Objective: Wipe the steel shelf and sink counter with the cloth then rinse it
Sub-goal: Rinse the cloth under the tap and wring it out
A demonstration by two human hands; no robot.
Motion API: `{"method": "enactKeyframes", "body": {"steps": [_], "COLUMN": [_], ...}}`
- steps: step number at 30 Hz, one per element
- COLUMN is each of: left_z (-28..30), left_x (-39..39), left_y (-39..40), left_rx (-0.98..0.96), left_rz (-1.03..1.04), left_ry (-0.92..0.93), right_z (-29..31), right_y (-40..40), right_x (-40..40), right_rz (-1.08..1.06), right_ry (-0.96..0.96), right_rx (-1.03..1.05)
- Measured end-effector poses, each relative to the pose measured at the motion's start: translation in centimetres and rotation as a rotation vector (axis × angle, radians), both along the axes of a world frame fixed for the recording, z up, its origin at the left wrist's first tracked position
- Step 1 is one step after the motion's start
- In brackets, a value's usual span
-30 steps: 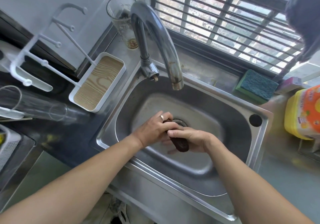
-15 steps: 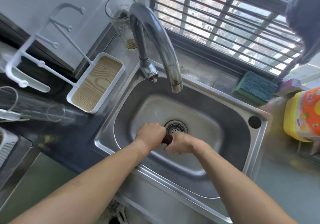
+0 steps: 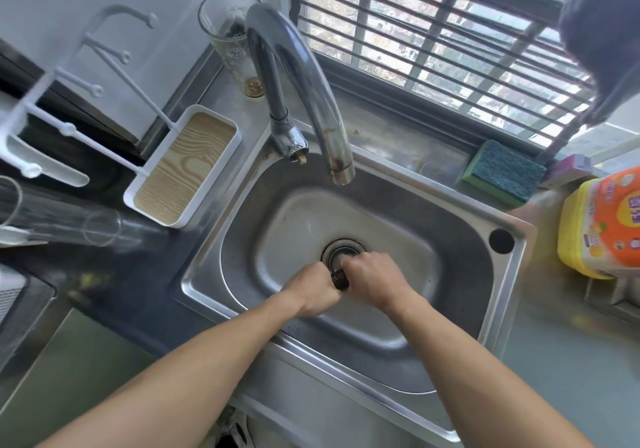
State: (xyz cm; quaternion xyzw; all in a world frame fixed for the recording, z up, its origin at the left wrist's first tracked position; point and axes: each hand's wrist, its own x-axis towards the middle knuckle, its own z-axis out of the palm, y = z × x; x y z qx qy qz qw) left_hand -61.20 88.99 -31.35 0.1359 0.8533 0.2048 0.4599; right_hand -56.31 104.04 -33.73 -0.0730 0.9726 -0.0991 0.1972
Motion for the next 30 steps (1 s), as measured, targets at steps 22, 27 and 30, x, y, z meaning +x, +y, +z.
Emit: {"method": "enactKeyframes", "body": {"steps": [22, 27, 30], "left_z": [2.7, 2.3, 1.7], "left_x": [1.3, 0.0, -0.2], "left_y": [0.4, 0.6, 1.0], "left_rx": [0.226, 0.262, 0.144], "left_rz": [0.573, 0.461, 0.237], "left_ry": [-1.076, -0.930, -0.440], "right_z": [2.0, 1.5, 1.4], "right_y": [0.7, 1.8, 2.1], "right_x": [-0.1, 1.0, 1.1], "right_rz": [-0.033, -0.234, -0.301], "right_ry": [0.117, 0.092, -0.071], "right_rx": [-0.058, -0.010, -0.165]}}
